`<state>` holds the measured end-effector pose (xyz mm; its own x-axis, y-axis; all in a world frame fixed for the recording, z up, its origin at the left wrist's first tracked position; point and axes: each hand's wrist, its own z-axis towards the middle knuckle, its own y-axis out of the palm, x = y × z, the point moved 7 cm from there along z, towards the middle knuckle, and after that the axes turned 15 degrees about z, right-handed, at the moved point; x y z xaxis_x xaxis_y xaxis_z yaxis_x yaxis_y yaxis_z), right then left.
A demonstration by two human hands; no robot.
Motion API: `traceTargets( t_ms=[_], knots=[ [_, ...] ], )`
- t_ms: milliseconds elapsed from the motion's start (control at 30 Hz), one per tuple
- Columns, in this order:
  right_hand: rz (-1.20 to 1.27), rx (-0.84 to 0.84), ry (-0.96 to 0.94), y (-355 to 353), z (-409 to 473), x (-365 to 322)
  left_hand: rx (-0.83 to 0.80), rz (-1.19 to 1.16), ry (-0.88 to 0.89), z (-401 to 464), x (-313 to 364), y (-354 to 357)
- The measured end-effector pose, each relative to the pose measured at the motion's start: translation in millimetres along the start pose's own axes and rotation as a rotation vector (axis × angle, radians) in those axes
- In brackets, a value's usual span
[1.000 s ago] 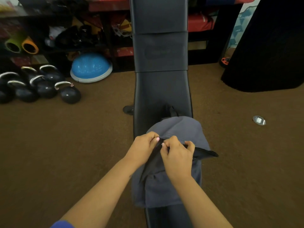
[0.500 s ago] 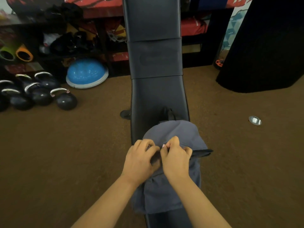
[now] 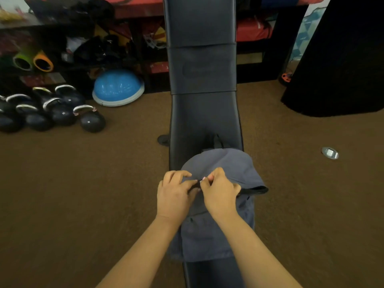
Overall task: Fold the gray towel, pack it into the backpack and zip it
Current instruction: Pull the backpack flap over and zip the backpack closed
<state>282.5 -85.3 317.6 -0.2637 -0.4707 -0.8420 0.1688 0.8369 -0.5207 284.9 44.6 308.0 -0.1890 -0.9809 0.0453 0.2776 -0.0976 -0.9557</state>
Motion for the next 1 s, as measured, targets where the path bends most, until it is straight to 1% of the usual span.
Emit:
traceTargets(
  t_ms=[133, 300, 467, 533, 600, 700, 767, 900, 1000],
  knots=[
    [-0.071, 0.054, -0.07, -3.1, -2.5, 3.7, 0.03, -0.004, 0.012, -1.5, -3.5, -3.0],
    [-0.087, 0.092, -0.104, -6.5, 1.4, 9.2, 0.002, -0.044, -0.064, -3.2, -6.6, -5.6],
    [-0.037, 0.152, -0.155, -10.4, -2.4, 13.5, -0.031, -0.085, -0.101, -1.7, -8.7, -3.7],
    [0.012, 0.189, -0.182, -10.8, -6.2, 14.6, -0.07, -0.095, -0.11, -0.7, -7.7, -1.4],
    [0.099, 0.216, -0.184, -11.5, -8.3, 15.5, -0.136, -0.154, -0.106, 2.3, -3.1, 2.3],
    [0.192, 0.201, -0.189, -9.4, -9.0, 13.4, -0.2, -0.266, -0.056, 9.9, 9.2, 6.6],
    [0.219, 0.174, -0.205, -8.7, -9.4, 11.8, -0.226, -0.317, -0.075, 17.0, 12.3, 8.7],
    [0.264, 0.128, -0.159, -9.9, -8.1, 17.1, -0.249, -0.306, -0.041, 29.4, 16.0, 11.0],
    [0.245, 0.11, -0.175, -10.7, -5.2, 16.8, -0.236, -0.269, -0.016, 34.4, 17.1, 10.5]
  ],
)
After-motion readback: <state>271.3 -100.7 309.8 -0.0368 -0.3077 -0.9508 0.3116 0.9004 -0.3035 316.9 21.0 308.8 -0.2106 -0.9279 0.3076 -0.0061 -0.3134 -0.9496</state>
